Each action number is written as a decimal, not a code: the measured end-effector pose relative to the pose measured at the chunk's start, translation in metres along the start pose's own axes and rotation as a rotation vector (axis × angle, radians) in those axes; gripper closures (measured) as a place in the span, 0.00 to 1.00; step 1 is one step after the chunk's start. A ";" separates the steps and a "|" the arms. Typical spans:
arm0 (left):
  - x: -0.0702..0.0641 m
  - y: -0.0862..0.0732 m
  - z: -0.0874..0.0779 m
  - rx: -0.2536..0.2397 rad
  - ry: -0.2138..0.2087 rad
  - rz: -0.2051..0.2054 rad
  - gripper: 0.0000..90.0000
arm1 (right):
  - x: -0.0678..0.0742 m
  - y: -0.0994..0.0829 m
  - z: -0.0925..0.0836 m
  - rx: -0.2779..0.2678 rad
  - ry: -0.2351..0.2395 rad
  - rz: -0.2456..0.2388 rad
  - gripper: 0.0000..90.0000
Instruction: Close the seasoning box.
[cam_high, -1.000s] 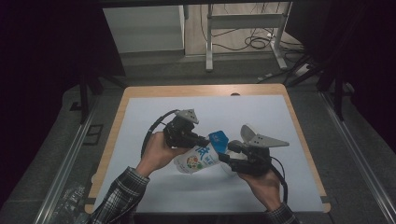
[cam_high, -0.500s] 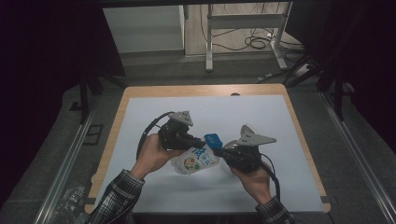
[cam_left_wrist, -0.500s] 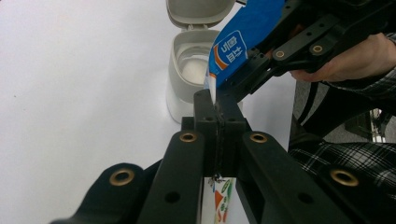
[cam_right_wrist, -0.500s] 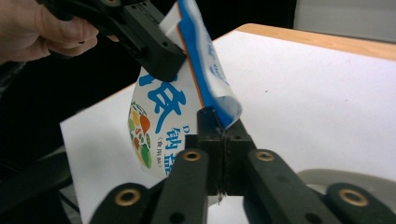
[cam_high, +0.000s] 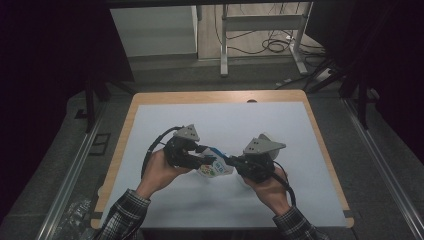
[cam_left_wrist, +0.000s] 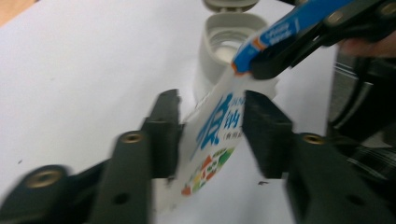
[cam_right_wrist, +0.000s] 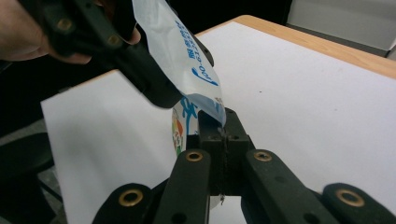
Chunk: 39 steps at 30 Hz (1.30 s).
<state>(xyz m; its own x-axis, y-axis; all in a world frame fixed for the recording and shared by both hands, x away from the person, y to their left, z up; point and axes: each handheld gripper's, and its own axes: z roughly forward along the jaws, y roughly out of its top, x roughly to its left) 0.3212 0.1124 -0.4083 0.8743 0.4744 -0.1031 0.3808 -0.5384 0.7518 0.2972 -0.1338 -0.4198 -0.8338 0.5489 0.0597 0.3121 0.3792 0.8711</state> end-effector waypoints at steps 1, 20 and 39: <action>0.000 -0.003 0.001 0.003 0.015 -0.006 0.53 | 0.000 0.001 0.000 0.005 -0.003 -0.003 0.99; 0.006 -0.080 0.015 0.046 0.192 -0.154 0.06 | -0.009 0.033 0.019 0.115 -0.032 -0.051 0.99; 0.004 -0.139 0.036 0.142 0.304 -0.187 0.02 | -0.013 0.065 0.066 0.222 -0.046 -0.091 0.99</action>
<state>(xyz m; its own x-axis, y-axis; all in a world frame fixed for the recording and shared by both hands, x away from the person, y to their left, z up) 0.2824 0.1642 -0.5371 0.6645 0.7472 -0.0159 0.5819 -0.5039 0.6383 0.3582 -0.0671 -0.3959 -0.8430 0.5364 -0.0413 0.3330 0.5805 0.7430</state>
